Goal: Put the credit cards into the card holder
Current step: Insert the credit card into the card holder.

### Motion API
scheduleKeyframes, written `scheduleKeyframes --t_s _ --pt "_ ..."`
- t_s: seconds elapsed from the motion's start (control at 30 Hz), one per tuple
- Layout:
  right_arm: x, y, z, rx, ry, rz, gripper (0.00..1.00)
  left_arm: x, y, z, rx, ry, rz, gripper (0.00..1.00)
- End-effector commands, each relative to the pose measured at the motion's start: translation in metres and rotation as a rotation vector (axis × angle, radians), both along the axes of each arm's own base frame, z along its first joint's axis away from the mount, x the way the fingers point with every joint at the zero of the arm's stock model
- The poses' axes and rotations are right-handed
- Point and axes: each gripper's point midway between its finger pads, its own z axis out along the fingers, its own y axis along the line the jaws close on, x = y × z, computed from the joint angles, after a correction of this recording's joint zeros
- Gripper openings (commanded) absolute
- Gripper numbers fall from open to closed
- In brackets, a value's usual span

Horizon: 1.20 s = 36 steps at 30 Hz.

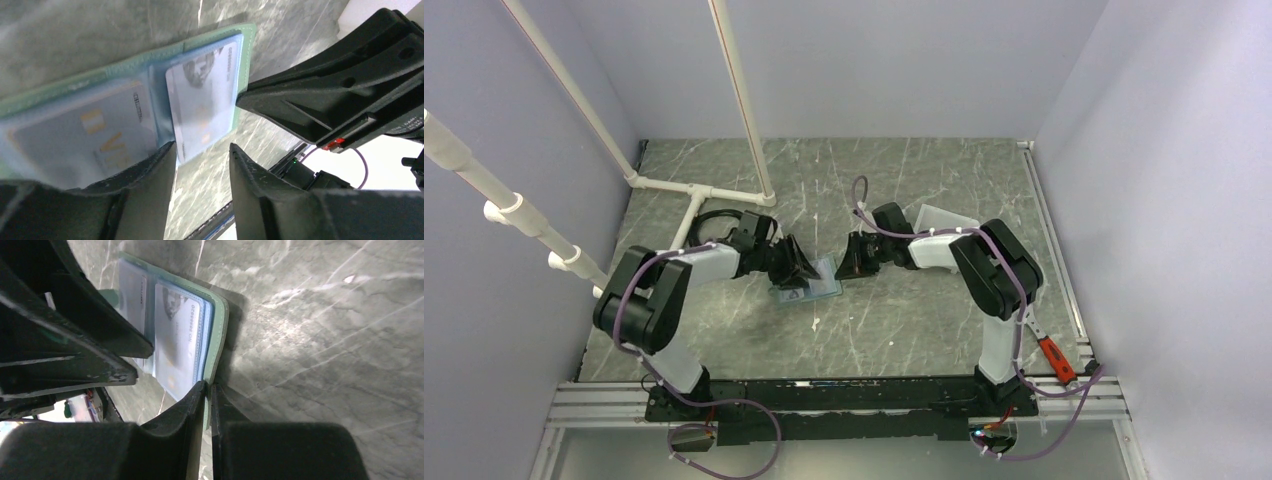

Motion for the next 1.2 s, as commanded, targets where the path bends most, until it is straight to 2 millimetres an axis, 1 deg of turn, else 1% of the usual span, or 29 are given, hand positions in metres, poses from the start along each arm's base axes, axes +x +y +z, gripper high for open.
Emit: scheduleKeyframes --t_s 0.0,0.1,0.13,0.17,0.23,0.27,0.37,0.43,0.6,0.8,0.97,1.17 --pt "-0.002 0.006 0.002 0.015 -0.020 0.034 0.11 -0.004 0.014 0.024 0.089 -0.057 -0.014 0.51" --pt "-0.001 0.006 0.002 0.016 -0.017 0.035 0.11 -0.001 0.015 0.036 0.095 -0.088 -0.013 0.52" --pt "-0.001 0.006 0.002 0.017 -0.017 0.035 0.11 0.001 0.013 0.039 0.080 -0.098 -0.016 0.50" --pt "-0.001 0.007 0.003 0.018 -0.020 0.036 0.11 0.003 0.009 0.040 0.060 -0.104 -0.021 0.43" --pt "0.000 0.007 0.006 0.019 -0.028 0.035 0.11 0.008 0.003 0.036 0.040 -0.095 -0.026 0.27" --pt "0.000 0.006 0.007 0.015 -0.033 0.032 0.12 0.011 0.001 0.033 0.033 -0.097 -0.031 0.22" --pt "0.004 0.004 0.014 0.004 -0.058 0.023 0.20 0.017 0.000 0.020 0.051 -0.086 -0.037 0.12" --pt "0.004 0.003 0.020 -0.001 -0.076 0.021 0.25 0.017 0.003 0.011 0.079 -0.075 -0.045 0.08" --pt "0.006 0.002 0.036 0.006 -0.113 0.017 0.31 0.008 0.010 -0.006 0.115 -0.053 -0.049 0.05" --pt "0.004 0.010 0.052 0.076 -0.117 0.043 0.37 0.002 0.016 -0.022 0.143 -0.025 -0.043 0.05" --pt "0.000 0.020 0.049 0.129 -0.072 0.077 0.37 -0.004 0.020 -0.032 0.167 0.002 -0.039 0.04" --pt "-0.002 0.025 0.047 0.165 -0.050 0.093 0.37 -0.008 0.025 -0.037 0.184 0.012 -0.034 0.04"
